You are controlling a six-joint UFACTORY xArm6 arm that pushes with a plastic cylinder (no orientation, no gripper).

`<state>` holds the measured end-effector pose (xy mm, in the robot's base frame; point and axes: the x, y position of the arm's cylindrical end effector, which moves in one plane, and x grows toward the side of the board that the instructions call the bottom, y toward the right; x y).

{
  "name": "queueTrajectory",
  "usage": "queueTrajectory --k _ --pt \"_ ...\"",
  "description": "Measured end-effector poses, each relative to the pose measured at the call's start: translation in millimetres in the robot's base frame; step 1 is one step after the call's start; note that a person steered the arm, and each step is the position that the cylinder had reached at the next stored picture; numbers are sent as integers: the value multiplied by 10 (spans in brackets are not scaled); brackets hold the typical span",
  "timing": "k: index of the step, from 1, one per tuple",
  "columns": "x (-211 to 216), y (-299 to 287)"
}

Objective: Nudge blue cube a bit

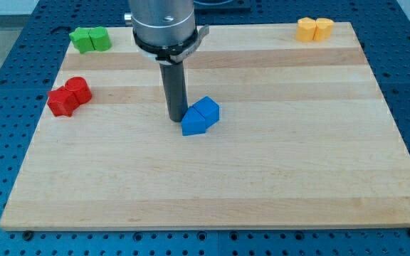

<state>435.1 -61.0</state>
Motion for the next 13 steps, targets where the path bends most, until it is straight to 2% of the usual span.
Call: queueTrajectory --k 1,2,3,4,5,7,9,11,13 --pt "-47 -38" --pt "121 -323" --pt "437 -367" --pt "731 -343" --pt "784 -107" --pt "610 77" --pt "583 -277" --pt "415 -301" --pt "534 -220"
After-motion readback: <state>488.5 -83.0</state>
